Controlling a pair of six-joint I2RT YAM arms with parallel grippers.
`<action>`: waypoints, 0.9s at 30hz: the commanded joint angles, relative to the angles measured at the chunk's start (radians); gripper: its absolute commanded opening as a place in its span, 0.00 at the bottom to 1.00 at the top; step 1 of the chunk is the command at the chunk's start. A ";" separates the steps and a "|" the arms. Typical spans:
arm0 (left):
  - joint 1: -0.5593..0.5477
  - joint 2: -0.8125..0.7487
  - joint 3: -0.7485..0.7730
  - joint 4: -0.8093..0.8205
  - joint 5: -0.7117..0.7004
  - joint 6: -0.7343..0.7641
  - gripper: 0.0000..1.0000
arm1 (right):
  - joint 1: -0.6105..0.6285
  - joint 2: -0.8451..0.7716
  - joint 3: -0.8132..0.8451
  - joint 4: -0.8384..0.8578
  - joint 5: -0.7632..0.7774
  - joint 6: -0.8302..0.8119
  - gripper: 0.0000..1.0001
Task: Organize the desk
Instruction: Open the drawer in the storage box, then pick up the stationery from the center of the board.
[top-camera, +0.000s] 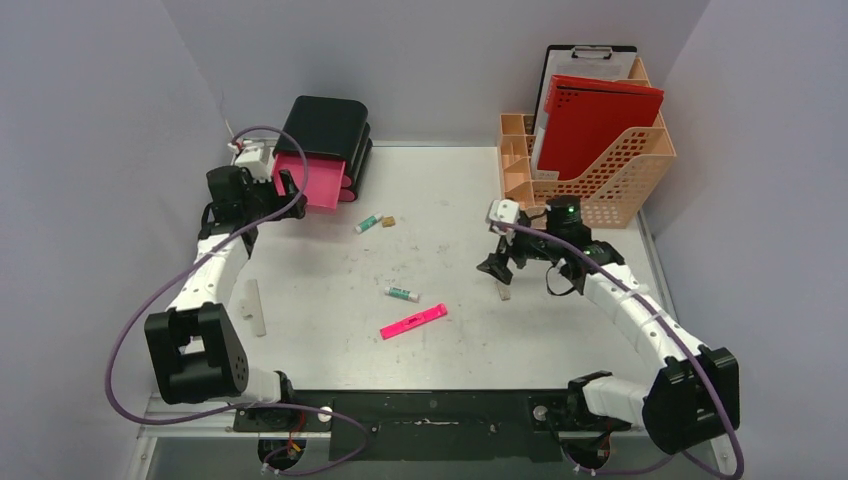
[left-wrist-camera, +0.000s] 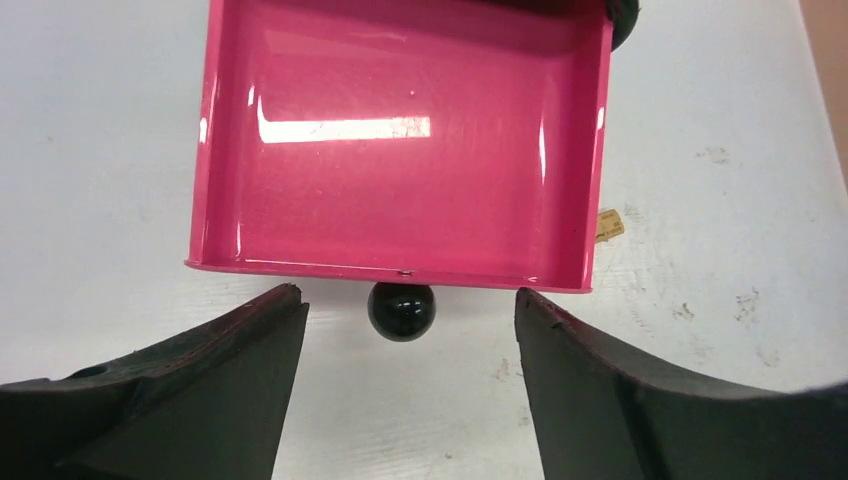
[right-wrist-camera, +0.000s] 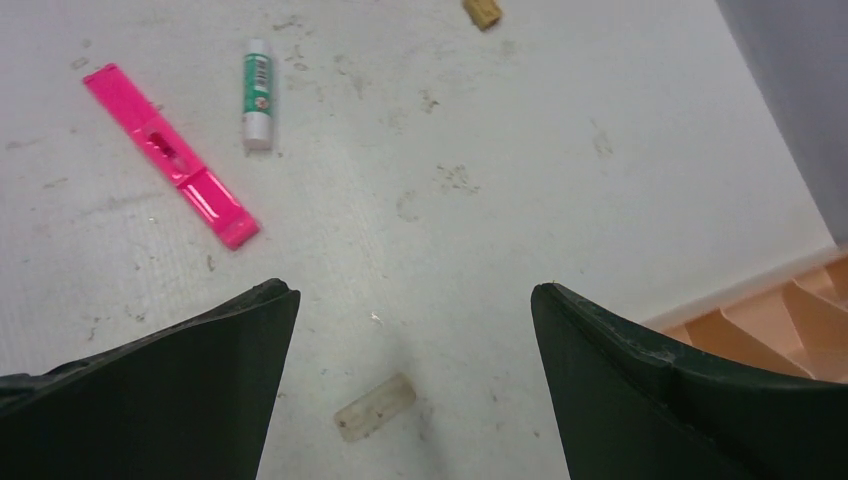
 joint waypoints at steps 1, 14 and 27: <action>0.030 -0.124 -0.028 0.008 0.048 -0.008 0.78 | 0.157 0.066 0.078 -0.083 0.040 -0.139 0.90; 0.223 -0.324 -0.164 -0.102 0.207 0.116 0.96 | 0.561 0.486 0.321 -0.026 0.348 -0.106 0.94; 0.455 -0.351 -0.260 -0.167 0.451 0.220 0.96 | 0.671 0.730 0.455 0.053 0.533 0.024 0.79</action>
